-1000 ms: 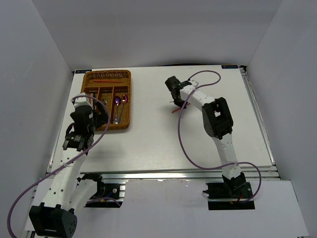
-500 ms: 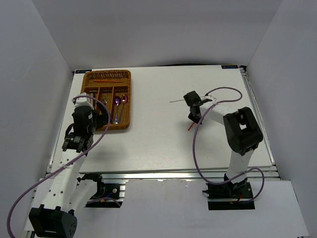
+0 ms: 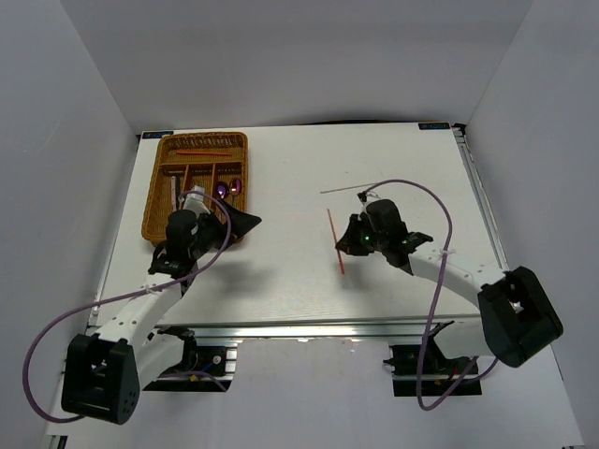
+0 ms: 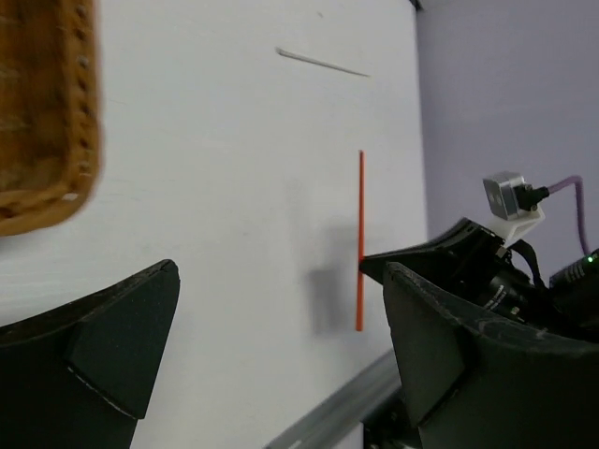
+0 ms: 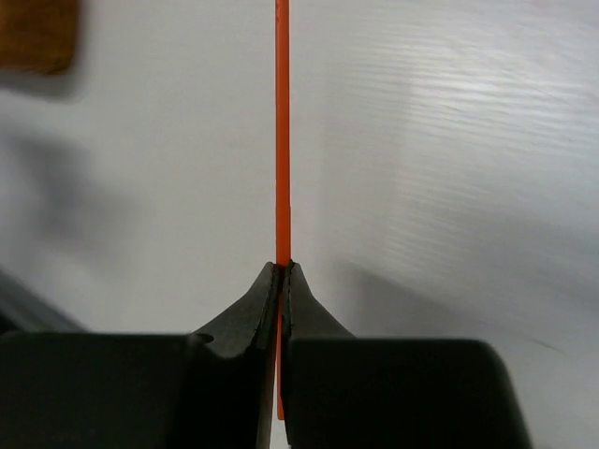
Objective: Sort the eating utensils into containers
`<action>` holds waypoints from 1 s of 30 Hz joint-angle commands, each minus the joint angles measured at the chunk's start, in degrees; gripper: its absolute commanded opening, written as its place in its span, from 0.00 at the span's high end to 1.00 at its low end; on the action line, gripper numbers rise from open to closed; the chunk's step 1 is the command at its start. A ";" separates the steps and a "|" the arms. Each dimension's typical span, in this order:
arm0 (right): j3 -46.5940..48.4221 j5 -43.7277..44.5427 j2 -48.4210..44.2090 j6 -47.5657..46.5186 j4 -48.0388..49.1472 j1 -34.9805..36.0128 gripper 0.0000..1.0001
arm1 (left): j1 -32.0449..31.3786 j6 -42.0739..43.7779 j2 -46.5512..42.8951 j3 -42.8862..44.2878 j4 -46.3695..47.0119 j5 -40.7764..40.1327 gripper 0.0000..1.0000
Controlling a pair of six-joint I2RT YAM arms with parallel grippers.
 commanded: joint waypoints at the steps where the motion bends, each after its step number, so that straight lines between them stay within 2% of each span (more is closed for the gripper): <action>1: -0.20 -16.21 -2.78 -3.65 12.91 2.81 1.00 | -4.22 -11.08 1.86 -0.81 18.37 4.78 0.02; 3: 1.20 -16.58 -3.05 -3.30 12.84 5.97 1.00 | -6.08 -11.89 4.24 -0.46 20.93 4.25 0.02; 9: 7.00 -18.59 -1.82 -1.10 13.89 11.78 1.00 | -11.88 -11.19 7.23 0.86 20.58 0.38 0.02; 14: 11.22 -19.04 0.20 -0.75 13.98 14.68 1.00 | -13.29 -9.25 9.69 1.57 17.33 -0.67 0.13; 16: 12.54 -19.12 1.60 -0.75 13.37 15.21 1.00 | -13.47 -10.04 10.48 0.95 19.25 -0.15 0.24; 18: 13.86 -19.91 3.09 -0.40 13.28 15.39 1.00 | -13.64 -10.40 11.19 1.04 20.14 0.64 0.43; 19: 14.13 -20.00 3.45 0.04 13.28 15.56 1.00 | -13.65 -10.57 11.71 1.21 20.84 0.82 0.68; 22: 15.27 -18.69 4.25 0.13 12.23 15.48 0.99 | -13.65 -9.61 12.42 3.14 19.02 0.56 1.00; 24: 15.10 -16.85 3.55 0.22 11.61 15.48 0.92 | -13.65 -8.99 12.60 4.46 17.43 -1.53 1.00; 25: 15.10 -15.71 3.11 -0.04 10.82 15.30 0.78 | -13.56 -8.56 12.77 5.94 15.16 -2.86 1.00; 28: 14.74 -9.04 0.56 0.22 6.00 14.17 0.62 | -12.16 -8.20 14.26 9.72 10.15 -7.96 1.00; 30: 14.13 -2.62 -2.15 1.36 2.66 13.02 0.60 | -8.75 -8.90 16.63 11.58 9.07 -9.46 1.00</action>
